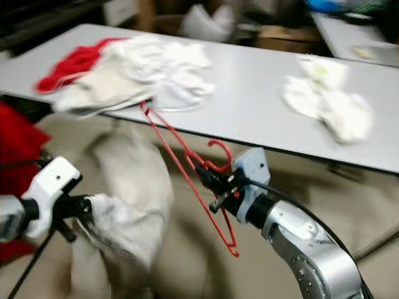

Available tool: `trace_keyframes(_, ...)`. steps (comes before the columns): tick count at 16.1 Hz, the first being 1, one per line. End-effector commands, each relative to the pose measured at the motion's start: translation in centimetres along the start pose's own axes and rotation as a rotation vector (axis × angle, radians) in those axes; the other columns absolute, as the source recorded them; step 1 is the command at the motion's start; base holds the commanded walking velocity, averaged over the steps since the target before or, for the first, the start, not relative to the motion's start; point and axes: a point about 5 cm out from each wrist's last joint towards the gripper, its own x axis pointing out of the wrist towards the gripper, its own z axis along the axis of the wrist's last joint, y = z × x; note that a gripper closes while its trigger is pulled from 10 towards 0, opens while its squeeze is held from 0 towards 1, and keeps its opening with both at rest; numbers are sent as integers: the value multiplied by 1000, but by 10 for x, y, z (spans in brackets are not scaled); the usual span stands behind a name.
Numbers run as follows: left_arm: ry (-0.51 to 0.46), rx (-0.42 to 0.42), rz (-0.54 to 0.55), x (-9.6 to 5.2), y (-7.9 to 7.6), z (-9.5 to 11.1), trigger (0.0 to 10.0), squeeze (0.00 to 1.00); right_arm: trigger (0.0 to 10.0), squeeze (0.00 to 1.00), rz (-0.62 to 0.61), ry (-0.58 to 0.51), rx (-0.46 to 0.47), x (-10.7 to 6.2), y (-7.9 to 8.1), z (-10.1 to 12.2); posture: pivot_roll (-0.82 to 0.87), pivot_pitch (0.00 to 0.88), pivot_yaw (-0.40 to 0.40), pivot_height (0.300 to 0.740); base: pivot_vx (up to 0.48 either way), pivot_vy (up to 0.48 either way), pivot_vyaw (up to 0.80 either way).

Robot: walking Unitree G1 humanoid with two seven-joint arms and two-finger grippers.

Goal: Hang hanger

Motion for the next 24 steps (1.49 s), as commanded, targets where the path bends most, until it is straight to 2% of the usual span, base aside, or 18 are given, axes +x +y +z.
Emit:
trace_keyframes(1, -6, -7, 53, 3, 4, -2, 0, 0, 10000, 0, -18, 23, -18, -1, -3, -5, 42, 0, 29, 740, 0, 0, 800)
trace_keyframes(2, -18, -13, 88, 10, 4, -5, 0, 0, 10000, 0, -58, 45, -43, 0, -8, -10, 41, 0, 27, 740, 0, 0, 800)
trace_keyframes(3, -71, -1, 111, 18, 3, -5, 0, 0, 10000, 0, -98, 62, -41, 0, -13, -17, 41, 0, 27, 740, 0, 0, 800)
trace_keyframes(5, -167, 1, 120, 29, -5, -3, 0, 0, 10000, 0, -168, 60, 15, 1, -20, -28, 33, 0, 32, 740, 0, 0, 800)
trace_keyframes(6, -181, -17, 122, 34, -8, -4, 0, 0, 10000, 0, -205, 60, 48, 3, -23, -36, 29, 0, 38, 740, 0, 0, 800)
trace_keyframes(7, -127, -25, 168, 41, -5, -16, 0, 0, 10000, 0, -221, 89, 109, 7, -24, -49, 27, 0, 42, 740, 0, 0, 800)
trace_keyframes(9, -88, -33, 217, 44, 0, -26, 0, 0, 10000, 0, -197, 113, 112, 10, -23, -52, 24, 0, 39, 740, 0, 0, 800)
trace_keyframes(15, -119, -65, 266, 48, 3, -28, 0, 0, 10000, 0, -220, 99, 112, 12, -33, -50, 25, 0, 15, 740, 0, 0, 800)
trace_keyframes(18, -121, -128, 303, 47, 11, -28, 0, 0, 10000, 0, -202, 99, 107, 13, -33, -48, 21, 0, 16, 740, 0, 0, 800)
trace_keyframes(19, -134, -155, 336, 48, 18, -24, 0, 0, 10000, 0, -192, 103, 96, 12, -33, -47, 18, 0, 17, 740, 0, 0, 800)
trace_keyframes(24, -155, -160, 358, 47, 32, -12, 0, 0, 10000, 0, -162, 117, 73, 12, -36, -44, 14, 0, 19, 740, 0, 0, 800)
